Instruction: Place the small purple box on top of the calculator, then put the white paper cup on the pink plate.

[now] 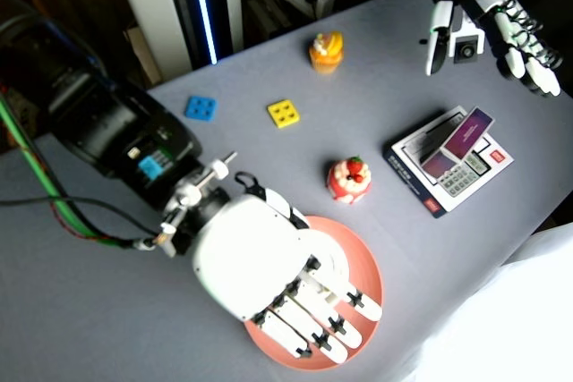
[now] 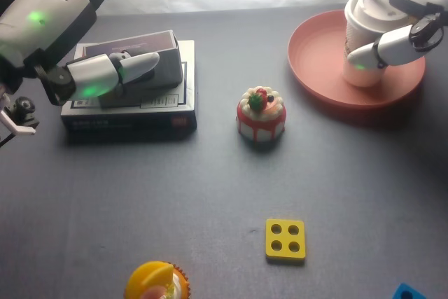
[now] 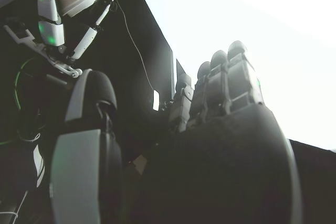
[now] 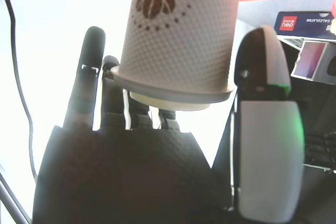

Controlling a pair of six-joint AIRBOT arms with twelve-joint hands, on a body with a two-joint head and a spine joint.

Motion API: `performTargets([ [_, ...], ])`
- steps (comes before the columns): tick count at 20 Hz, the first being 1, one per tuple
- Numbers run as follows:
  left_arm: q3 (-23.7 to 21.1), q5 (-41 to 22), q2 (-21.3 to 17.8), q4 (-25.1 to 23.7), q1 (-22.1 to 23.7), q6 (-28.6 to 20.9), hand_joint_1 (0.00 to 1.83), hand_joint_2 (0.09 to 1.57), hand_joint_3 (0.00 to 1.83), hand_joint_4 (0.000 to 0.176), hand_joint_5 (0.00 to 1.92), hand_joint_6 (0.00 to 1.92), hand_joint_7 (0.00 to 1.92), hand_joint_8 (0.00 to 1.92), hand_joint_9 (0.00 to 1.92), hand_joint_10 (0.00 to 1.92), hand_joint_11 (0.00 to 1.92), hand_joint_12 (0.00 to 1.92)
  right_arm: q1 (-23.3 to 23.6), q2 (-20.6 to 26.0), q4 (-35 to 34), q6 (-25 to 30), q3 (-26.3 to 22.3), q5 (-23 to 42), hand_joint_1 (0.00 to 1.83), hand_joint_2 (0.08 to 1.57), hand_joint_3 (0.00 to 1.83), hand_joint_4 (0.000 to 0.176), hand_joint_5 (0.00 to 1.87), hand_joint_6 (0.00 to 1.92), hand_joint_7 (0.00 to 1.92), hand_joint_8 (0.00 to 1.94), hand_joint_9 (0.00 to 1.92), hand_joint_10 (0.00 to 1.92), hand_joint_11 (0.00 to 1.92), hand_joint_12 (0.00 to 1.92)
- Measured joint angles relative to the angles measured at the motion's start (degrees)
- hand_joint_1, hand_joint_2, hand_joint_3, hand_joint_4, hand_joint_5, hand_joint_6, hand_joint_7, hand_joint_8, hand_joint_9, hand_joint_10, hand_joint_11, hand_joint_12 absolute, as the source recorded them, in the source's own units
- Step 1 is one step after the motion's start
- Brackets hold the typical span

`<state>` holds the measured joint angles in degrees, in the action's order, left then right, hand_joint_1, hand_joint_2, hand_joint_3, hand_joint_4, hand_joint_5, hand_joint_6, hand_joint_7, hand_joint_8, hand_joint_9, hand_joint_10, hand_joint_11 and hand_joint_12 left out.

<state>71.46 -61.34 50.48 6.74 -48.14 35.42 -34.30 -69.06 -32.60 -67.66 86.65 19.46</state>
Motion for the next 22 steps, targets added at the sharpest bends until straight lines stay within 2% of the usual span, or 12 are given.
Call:
performTargets([
  [2,0.0,0.0,0.0,0.0,0.0,0.0,0.87,1.17,0.00,0.116,0.05,0.00,0.00,0.00,0.00,0.00,0.00,0.00,0.5,0.0,0.4,-0.1,-0.3,-0.2,0.72,0.96,0.00,0.084,0.00,0.00,0.00,0.00,0.00,0.00,0.00,0.17],
  [4,0.0,0.0,0.0,0.1,0.0,0.0,0.86,1.17,0.00,0.097,0.05,0.00,0.00,0.00,0.00,0.00,0.00,0.00,1.0,0.2,0.7,-0.2,-0.8,-0.1,0.72,0.97,0.00,0.098,0.00,0.00,0.00,0.00,0.00,0.00,0.00,0.01],
  [5,-0.1,-0.3,0.0,0.6,-0.7,-0.1,0.83,1.17,0.00,0.102,0.04,0.00,0.00,0.00,0.00,0.00,0.00,0.00,1.8,1.2,2.6,-0.2,-2.6,0.2,0.68,0.92,0.00,0.132,0.00,0.00,0.00,0.00,0.00,0.00,0.01,0.00],
  [6,-0.1,-0.3,0.0,0.6,-0.7,-0.1,0.83,1.17,0.00,0.102,0.04,0.00,0.00,0.00,0.00,0.00,0.00,0.00,1.9,1.6,2.8,-0.2,-3.1,0.3,0.68,0.92,0.00,0.132,0.00,0.00,0.00,0.00,0.00,0.00,0.01,0.00],
  [7,-0.5,-0.4,0.0,0.8,-0.9,-0.2,0.83,1.17,0.00,0.097,0.03,0.00,0.00,0.00,0.00,0.00,0.00,0.00,2.0,3.4,3.8,-0.1,-5.3,0.9,0.67,0.93,0.00,0.164,0.00,0.00,0.00,0.00,0.00,0.00,0.00,0.00],
  [10,-0.8,-1.0,-0.2,2.0,-1.5,-0.2,0.82,1.17,0.00,0.093,0.03,0.00,0.00,0.00,0.00,0.00,0.00,0.00,2.0,7.4,5.1,-0.3,-11.2,5.5,0.79,0.98,0.01,0.176,0.00,0.00,0.00,0.00,0.00,0.00,0.00,0.00],
  [12,-0.9,-2.2,-0.2,2.0,-2.2,-0.2,0.79,1.18,0.00,0.079,0.03,0.00,0.00,0.00,0.00,0.00,0.00,0.00,2.0,10.5,7.2,-0.3,-15.2,8.6,0.71,1.00,0.02,0.124,0.00,0.00,0.00,0.00,0.00,0.00,0.00,0.00],
  [15,-2.2,-2.9,-0.9,2.5,-3.5,-0.3,0.74,1.21,0.02,0.069,0.03,0.00,0.00,0.00,0.00,0.00,0.00,0.00,0.7,16.9,12.0,-0.1,-22.7,16.5,0.68,1.02,0.02,0.112,0.00,0.00,0.00,0.00,0.00,0.00,0.00,0.00],
  [18,-3.1,-5.7,-1.5,3.3,-4.4,-0.5,0.75,1.26,0.03,0.067,0.00,0.00,0.00,0.00,0.00,0.00,0.00,0.00,-4.7,23.1,15.9,2.1,-29.7,26.9,0.76,1.18,0.04,0.059,0.00,0.00,0.00,0.00,0.00,0.00,0.01,0.02],
  [19,-3.3,-6.8,-1.5,3.1,-4.9,-0.5,0.73,1.27,0.03,0.069,0.00,0.00,0.00,0.00,0.00,0.00,0.00,0.00,-6.8,24.6,17.1,3.4,-31.3,29.9,0.82,1.23,0.04,0.021,0.00,0.00,0.00,0.00,0.00,0.00,0.00,0.00],
  [21,-4.3,-8.7,-1.8,2.7,-5.8,-0.7,0.66,1.30,0.03,0.022,0.00,0.00,0.00,0.00,0.00,0.00,0.00,0.00,-10.8,26.9,18.0,4.5,-34.2,36.1,0.78,1.19,0.01,0.006,0.00,0.00,0.00,0.00,0.00,0.00,0.00,0.00],
  [22,-4.8,-10.0,-1.8,2.7,-6.3,-0.7,0.57,1.32,0.03,0.012,0.00,0.00,0.00,0.00,0.00,0.00,0.00,0.00,-13.4,28.1,18.2,4.6,-36.0,40.1,0.73,1.14,0.00,0.015,0.00,0.00,0.00,0.00,0.00,0.00,0.00,0.00],
])
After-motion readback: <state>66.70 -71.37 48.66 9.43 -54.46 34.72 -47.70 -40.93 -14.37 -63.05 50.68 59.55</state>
